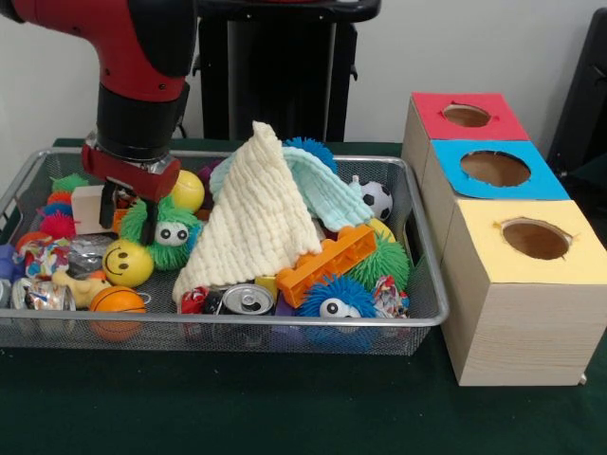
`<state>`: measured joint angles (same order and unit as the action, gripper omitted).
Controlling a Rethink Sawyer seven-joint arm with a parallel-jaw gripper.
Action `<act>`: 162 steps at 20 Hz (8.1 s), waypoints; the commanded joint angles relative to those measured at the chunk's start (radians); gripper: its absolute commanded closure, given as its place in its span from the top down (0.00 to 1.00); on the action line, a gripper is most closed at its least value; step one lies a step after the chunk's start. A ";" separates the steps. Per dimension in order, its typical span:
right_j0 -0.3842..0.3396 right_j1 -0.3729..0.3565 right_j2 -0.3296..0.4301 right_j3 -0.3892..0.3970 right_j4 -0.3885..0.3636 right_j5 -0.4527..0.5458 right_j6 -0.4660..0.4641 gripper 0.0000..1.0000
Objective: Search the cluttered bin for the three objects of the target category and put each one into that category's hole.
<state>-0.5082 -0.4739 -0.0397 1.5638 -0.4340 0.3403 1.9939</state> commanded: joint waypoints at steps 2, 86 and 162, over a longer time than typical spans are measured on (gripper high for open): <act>-0.020 0.056 -0.004 -0.078 -0.048 -0.013 0.020 1.00; -0.172 0.265 0.177 -0.047 -0.035 0.063 -0.038 1.00; -0.059 0.358 0.080 -0.173 -0.074 -0.093 0.032 1.00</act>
<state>-0.5545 -0.3646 -0.0248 1.4434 -0.4502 0.3754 1.9937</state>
